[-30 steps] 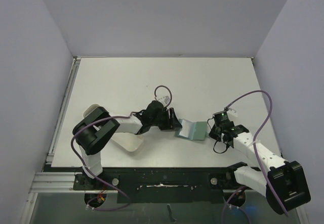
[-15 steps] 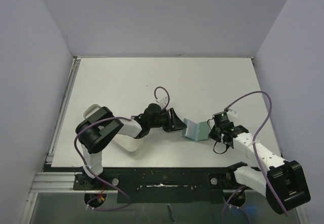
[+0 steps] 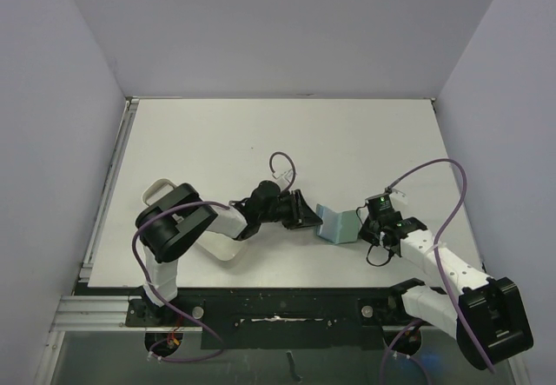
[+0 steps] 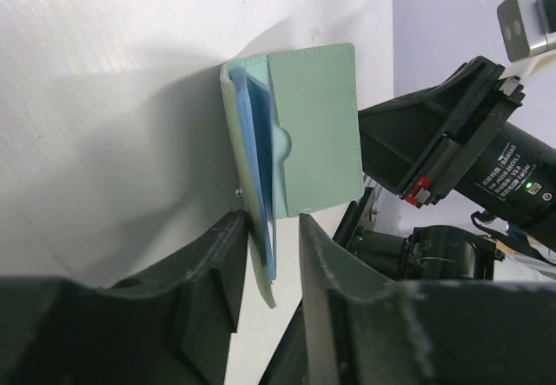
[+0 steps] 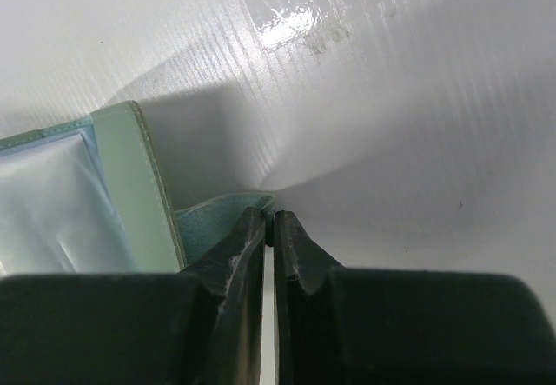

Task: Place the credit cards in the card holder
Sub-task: Open the card holder at the center of the board.

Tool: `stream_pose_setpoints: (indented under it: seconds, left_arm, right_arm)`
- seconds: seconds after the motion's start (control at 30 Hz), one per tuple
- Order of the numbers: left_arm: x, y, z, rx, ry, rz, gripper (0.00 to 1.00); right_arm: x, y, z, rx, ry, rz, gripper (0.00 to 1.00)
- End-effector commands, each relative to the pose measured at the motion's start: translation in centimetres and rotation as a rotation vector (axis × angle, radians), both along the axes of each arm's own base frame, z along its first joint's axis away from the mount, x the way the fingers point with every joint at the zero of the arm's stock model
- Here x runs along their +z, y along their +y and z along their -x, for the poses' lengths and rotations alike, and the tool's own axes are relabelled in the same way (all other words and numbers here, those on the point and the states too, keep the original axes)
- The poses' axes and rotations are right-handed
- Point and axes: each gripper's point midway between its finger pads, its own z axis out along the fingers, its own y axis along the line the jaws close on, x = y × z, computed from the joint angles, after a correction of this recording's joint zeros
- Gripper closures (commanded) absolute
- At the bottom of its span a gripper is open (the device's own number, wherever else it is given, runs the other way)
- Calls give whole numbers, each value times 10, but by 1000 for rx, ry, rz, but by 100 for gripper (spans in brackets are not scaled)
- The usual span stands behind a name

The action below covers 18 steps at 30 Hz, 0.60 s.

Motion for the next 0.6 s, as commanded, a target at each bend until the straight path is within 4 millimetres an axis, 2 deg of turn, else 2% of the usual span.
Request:
stream_pose_setpoints:
  seconds: [0.0, 0.13, 0.17, 0.2, 0.3, 0.37, 0.57]
  left_arm:
    - [16, -13, -9, -15, -97, 10, 74]
    - [20, -9, -11, -3, -119, -16, 93]
    - [22, -8, -11, -2, -126, -20, 97]
    - [23, -6, -11, -1, -129, -28, 100]
    - [28, -3, -11, 6, -143, -37, 100]
    - [30, 1, -11, 13, -143, -59, 100]
    - [30, 19, -7, 44, -164, -153, 100]
  right_arm:
    - [9, 3, -9, -8, -50, -26, 100]
    - [16, 4, -11, 5, -59, -22, 99]
    - [20, 3, -12, 4, -63, -16, 95]
    - [23, 2, -13, 6, -68, -10, 86]
    - [38, 0, -14, 10, -78, 1, 68]
    - [55, 2, -15, 24, -99, -9, 61]
    - [101, 9, -20, 68, -187, -40, 56]
